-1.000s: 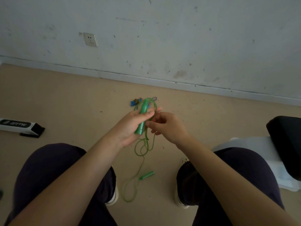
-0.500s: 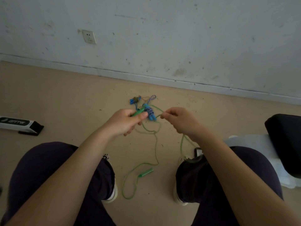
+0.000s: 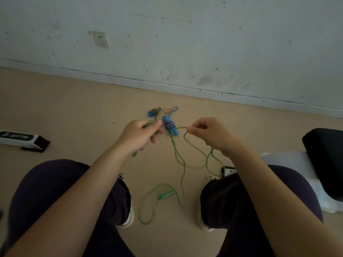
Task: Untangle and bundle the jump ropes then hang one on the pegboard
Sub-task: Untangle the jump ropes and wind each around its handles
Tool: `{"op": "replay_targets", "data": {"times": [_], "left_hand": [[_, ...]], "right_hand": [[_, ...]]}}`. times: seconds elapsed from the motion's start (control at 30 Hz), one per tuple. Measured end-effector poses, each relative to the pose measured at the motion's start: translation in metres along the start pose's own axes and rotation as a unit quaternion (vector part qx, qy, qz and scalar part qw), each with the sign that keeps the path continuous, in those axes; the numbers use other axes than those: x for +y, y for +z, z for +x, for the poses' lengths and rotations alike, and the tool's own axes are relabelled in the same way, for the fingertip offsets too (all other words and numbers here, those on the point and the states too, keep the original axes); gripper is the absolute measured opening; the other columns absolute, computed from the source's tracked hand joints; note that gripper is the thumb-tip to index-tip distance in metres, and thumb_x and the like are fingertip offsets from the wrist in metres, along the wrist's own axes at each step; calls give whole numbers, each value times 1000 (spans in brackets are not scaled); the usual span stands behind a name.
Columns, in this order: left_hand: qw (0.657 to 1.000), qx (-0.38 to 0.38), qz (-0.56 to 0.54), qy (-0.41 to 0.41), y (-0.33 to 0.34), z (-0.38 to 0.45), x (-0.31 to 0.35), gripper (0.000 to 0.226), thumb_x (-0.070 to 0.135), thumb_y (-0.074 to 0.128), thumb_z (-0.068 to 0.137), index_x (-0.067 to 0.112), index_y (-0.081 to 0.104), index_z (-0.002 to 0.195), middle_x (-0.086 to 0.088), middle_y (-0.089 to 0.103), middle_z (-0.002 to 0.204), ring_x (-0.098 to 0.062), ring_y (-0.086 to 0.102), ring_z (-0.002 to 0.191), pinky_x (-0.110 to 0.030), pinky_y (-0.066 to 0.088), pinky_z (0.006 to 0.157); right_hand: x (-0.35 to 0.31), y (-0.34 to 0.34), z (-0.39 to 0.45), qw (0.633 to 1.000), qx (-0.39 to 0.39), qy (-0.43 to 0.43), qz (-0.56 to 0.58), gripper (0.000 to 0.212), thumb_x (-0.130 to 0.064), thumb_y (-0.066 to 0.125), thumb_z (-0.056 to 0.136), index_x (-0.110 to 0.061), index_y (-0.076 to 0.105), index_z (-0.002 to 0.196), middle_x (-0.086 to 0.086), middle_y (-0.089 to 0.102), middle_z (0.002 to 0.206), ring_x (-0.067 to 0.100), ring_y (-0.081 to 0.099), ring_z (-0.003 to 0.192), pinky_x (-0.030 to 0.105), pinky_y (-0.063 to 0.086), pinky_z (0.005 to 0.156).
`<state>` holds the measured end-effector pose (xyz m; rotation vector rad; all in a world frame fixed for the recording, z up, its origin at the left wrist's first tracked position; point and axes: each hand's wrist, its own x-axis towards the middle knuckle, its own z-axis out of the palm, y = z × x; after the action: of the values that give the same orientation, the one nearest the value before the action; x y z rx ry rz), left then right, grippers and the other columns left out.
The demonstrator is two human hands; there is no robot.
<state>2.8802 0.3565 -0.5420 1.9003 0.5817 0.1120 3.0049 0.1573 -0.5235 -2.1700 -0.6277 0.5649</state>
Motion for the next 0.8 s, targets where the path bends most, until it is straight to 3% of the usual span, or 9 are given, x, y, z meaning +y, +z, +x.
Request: {"op": "replay_targets", "data": {"times": [0.1,0.17,0.27,0.33,0.4,0.47,0.63,0.73,0.8], "left_hand": [[993,6,-117,-16,10,-1,5,25,37,50,104,30,74,105,4,74,96,-3,61,60,-16,43,49],[996,-59,-74,4,17,-4,5,25,38,47,104,36,71,111,14,75,104,2,67,82,-13,48,61],[982,-164,-90,-1,20,-7,8,32,37,47,104,20,73,112,2,78,97,-16,73,94,-22,52,83],[973,-207,-96,-1,12,-8,8,33,34,47,105,14,73,107,-5,73,78,-22,72,78,-25,56,82],[982,-180,-60,-9,3,-6,7,34,34,48,104,12,74,100,0,60,61,-16,61,58,-28,56,70],[993,-103,-49,-24,-5,-2,3,34,32,50,104,9,73,95,0,61,60,-15,60,56,-30,56,64],[999,11,18,-47,-29,6,-16,18,28,62,98,14,73,98,2,73,88,-17,68,81,-34,57,75],[982,-9,189,-29,-27,2,-25,42,40,71,89,24,63,127,17,60,116,-7,59,107,-29,48,90],[990,-45,137,13,-18,-1,-23,56,44,75,85,30,56,136,19,55,130,-5,52,125,-31,42,105]], "right_hand": [[-2,12,-6,996,-81,-15,41,15,-30,69,91,-16,71,85,-15,51,56,1,42,48,20,37,52],[-6,20,-8,984,-112,-40,130,12,-20,66,93,-14,68,83,-9,53,55,7,46,48,20,40,51],[-9,19,-7,975,-90,-66,193,16,-13,60,97,-12,66,82,-7,57,57,8,50,49,19,42,50],[-7,13,-4,980,-36,-48,189,19,-19,57,98,-15,66,82,-11,50,54,6,41,47,20,37,48],[-3,4,0,987,18,-19,160,23,-26,56,99,-18,65,80,-10,44,56,7,35,47,23,32,48],[2,-8,2,989,57,0,134,26,-35,59,97,-19,66,78,-6,41,55,8,32,46,25,30,48],[19,-32,-4,996,70,2,57,28,-48,65,89,-23,72,78,-13,44,42,7,33,42,16,33,43],[23,-28,-8,999,23,-6,34,22,-38,66,91,-21,73,78,-10,54,51,7,46,49,21,43,54],[17,-19,-12,998,-32,-30,50,19,-31,67,91,-15,74,82,-8,60,58,6,52,54,20,46,59]]}}
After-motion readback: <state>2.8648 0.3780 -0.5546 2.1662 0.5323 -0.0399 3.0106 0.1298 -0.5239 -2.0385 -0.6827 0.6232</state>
